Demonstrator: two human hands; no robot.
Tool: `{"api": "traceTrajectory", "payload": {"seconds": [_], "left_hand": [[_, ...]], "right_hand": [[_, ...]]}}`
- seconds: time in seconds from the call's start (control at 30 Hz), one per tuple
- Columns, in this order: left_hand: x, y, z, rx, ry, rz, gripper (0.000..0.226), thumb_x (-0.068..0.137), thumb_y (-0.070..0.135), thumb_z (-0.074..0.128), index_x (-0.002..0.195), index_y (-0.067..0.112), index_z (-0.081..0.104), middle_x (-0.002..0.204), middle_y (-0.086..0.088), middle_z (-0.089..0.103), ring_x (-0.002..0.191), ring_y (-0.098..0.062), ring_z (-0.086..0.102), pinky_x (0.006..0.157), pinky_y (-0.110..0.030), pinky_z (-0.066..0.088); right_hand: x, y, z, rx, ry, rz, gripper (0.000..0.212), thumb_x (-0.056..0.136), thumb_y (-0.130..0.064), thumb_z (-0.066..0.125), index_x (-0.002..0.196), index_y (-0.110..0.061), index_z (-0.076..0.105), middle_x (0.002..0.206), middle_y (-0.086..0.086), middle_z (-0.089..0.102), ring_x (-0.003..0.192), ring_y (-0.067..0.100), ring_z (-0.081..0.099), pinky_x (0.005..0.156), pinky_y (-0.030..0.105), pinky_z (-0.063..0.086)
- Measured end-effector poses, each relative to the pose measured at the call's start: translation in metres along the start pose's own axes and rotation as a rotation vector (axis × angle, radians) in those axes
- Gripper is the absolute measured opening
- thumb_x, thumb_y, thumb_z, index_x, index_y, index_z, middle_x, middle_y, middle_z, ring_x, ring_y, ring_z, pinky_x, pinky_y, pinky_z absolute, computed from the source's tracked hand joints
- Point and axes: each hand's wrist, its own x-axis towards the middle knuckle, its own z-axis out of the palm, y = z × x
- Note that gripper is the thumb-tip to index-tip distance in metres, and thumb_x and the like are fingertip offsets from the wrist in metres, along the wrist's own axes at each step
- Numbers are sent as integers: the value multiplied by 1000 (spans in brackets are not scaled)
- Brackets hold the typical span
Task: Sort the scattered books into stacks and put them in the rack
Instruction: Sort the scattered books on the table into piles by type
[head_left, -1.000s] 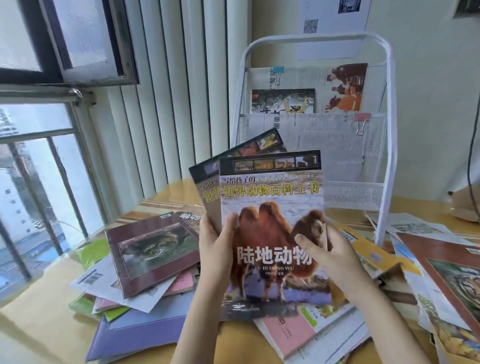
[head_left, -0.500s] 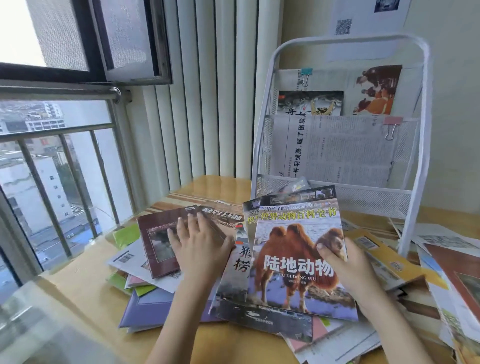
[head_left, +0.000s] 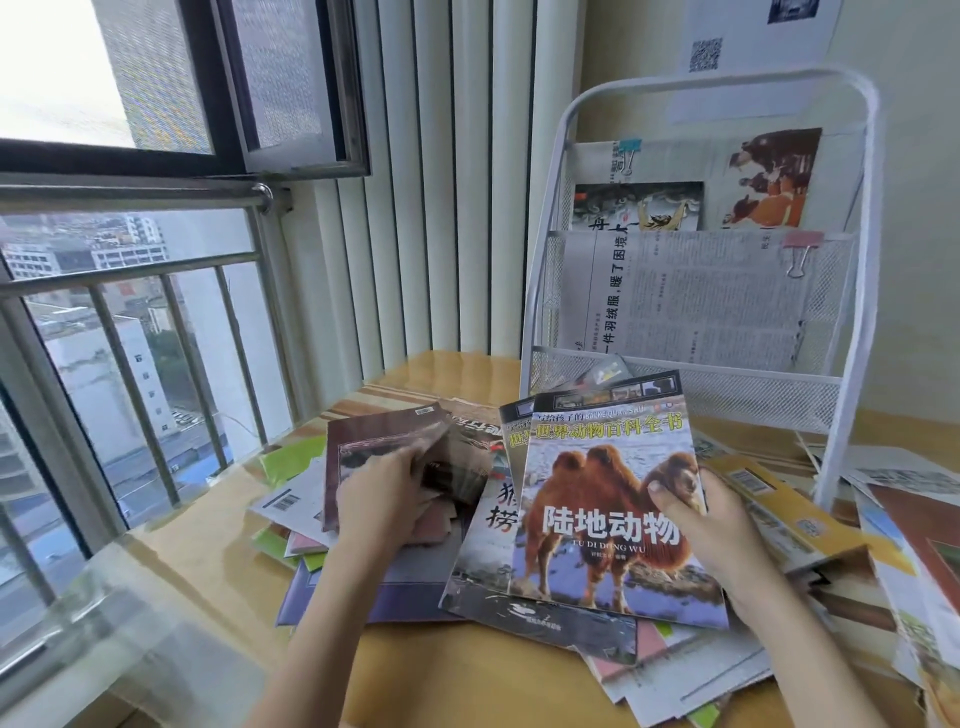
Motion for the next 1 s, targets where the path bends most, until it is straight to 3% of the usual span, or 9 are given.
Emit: {"api": "traceTrajectory", "payload": {"seconds": [0.1, 0.2, 0.4, 0.57, 0.63, 0.73, 0.87, 0.97, 1.0], "left_hand": [[2, -1, -25, -114, 276, -9, 29, 89, 44, 51, 93, 27, 74, 68, -7, 70, 61, -33, 63, 49, -29, 38], [3, 6, -53, -42, 461, 161, 44, 79, 51, 59, 55, 14, 60, 44, -3, 52, 37, -26, 50, 40, -22, 29], [11, 38, -118, -84, 659, 439, 56, 80, 59, 51, 51, 11, 53, 39, -2, 45, 32, -24, 44, 39, -22, 32], [33, 71, -149, -148, 513, 479, 65, 75, 72, 40, 54, 13, 58, 37, 1, 46, 34, -22, 48, 43, -16, 29], [42, 81, -158, -128, 420, 439, 68, 68, 79, 35, 60, 16, 59, 43, 3, 48, 42, -22, 50, 46, -17, 26], [56, 90, -181, -228, 275, 431, 49, 69, 71, 45, 60, 23, 51, 48, 9, 46, 44, -7, 44, 43, -20, 26], [70, 110, -187, -344, 150, 500, 52, 72, 64, 58, 71, 13, 67, 60, -3, 63, 53, -20, 58, 46, -23, 40], [75, 137, -154, -175, 142, 502, 53, 78, 67, 53, 85, 16, 70, 68, 1, 67, 58, -14, 61, 51, -23, 48], [76, 143, -141, -132, 145, 494, 52, 80, 66, 52, 89, 18, 70, 69, 3, 66, 59, -13, 62, 52, -22, 50]], "right_hand": [[1, 1, 1, -10, 5, 2, 39, 88, -27, 61, 121, -9, 52, 122, -2, 54, 119, 17, 46, 96, 36, 34], [1, 1, 2, -21, 23, -5, 54, 86, -32, 63, 134, -11, 47, 135, 1, 51, 125, 23, 45, 99, 38, 35], [2, 1, 0, -6, 68, -22, 39, 89, -33, 59, 121, -12, 56, 120, 1, 60, 114, 20, 52, 90, 35, 40], [-2, -7, -1, -5, 47, -78, 5, 95, -24, 50, 93, -27, 53, 89, -17, 52, 93, 11, 48, 70, 16, 36], [-4, -10, -4, 40, 50, -63, 9, 96, -23, 49, 98, -31, 54, 97, -15, 53, 99, 9, 46, 79, 19, 37], [-4, -14, -10, 151, 70, -30, 29, 92, -34, 51, 121, -29, 49, 121, -11, 49, 119, 9, 42, 99, 30, 33], [-4, -24, -9, 349, 57, 27, 66, 80, -50, 53, 140, -27, 40, 137, -13, 40, 128, 8, 36, 113, 37, 24], [-3, -29, -4, 483, -32, 24, 55, 53, -63, 70, 107, -50, 66, 117, -18, 59, 96, -10, 55, 103, 27, 38], [-4, -28, -4, 530, -49, 37, 73, 34, -73, 76, 99, -42, 70, 104, -18, 67, 87, -5, 60, 95, 27, 44]]}}
